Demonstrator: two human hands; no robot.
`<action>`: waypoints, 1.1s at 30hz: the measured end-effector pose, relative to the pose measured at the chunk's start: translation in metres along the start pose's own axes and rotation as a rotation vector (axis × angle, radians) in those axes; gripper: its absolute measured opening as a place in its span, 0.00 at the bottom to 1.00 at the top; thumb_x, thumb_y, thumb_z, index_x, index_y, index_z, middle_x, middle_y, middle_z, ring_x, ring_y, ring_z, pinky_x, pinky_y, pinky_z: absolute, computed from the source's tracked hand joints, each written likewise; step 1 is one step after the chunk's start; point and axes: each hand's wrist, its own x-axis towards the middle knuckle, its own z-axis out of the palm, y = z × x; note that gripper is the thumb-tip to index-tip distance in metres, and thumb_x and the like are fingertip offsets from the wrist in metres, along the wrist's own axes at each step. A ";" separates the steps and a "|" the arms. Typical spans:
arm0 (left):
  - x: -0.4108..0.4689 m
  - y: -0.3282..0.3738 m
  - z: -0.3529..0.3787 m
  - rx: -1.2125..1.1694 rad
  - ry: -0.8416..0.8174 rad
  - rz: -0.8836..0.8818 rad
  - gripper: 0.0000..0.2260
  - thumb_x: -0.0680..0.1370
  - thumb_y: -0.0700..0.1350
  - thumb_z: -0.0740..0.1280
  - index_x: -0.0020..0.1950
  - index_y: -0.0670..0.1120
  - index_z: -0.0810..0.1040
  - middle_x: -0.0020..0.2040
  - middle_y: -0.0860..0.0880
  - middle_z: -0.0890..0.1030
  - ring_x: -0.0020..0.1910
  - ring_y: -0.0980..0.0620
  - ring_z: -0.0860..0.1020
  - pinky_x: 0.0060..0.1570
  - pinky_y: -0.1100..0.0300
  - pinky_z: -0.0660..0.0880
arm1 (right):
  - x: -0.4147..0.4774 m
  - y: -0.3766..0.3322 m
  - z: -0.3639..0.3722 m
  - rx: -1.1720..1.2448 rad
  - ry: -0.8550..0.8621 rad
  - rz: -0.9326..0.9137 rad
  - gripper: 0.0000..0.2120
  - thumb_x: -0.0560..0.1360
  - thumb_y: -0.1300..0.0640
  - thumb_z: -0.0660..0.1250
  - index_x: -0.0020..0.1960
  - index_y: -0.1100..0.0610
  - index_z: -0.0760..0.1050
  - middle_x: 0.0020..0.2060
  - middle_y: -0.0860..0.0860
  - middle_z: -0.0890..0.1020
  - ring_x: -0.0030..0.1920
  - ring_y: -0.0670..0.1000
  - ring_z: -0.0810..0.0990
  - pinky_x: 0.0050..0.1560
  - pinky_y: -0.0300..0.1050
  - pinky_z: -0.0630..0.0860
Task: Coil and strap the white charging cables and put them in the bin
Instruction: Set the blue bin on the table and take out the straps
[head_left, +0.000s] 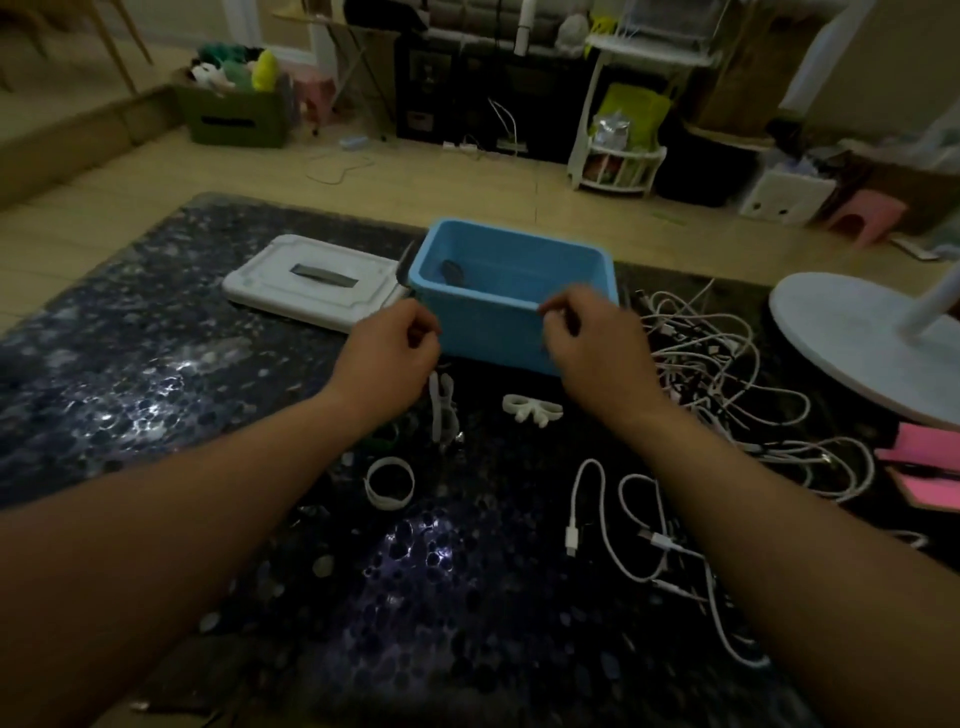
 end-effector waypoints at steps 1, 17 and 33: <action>0.001 -0.008 0.003 0.079 -0.046 -0.046 0.05 0.78 0.46 0.68 0.54 0.49 0.80 0.48 0.51 0.82 0.45 0.53 0.81 0.47 0.54 0.79 | -0.012 0.008 0.012 -0.065 -0.108 -0.010 0.08 0.81 0.53 0.66 0.57 0.52 0.81 0.50 0.52 0.86 0.49 0.55 0.84 0.48 0.50 0.80; 0.035 -0.011 -0.005 0.531 -0.335 -0.017 0.13 0.75 0.60 0.71 0.49 0.51 0.77 0.51 0.43 0.79 0.46 0.43 0.78 0.47 0.47 0.81 | 0.000 0.035 0.044 -0.322 -0.644 0.161 0.17 0.77 0.49 0.70 0.63 0.53 0.82 0.64 0.60 0.78 0.59 0.61 0.81 0.62 0.51 0.79; -0.016 0.031 0.026 0.567 -0.653 -0.059 0.16 0.80 0.49 0.68 0.66 0.47 0.77 0.48 0.46 0.75 0.46 0.45 0.77 0.48 0.51 0.79 | -0.049 0.011 0.024 -0.392 -0.589 0.091 0.21 0.73 0.39 0.71 0.61 0.48 0.77 0.57 0.54 0.77 0.58 0.60 0.80 0.55 0.52 0.76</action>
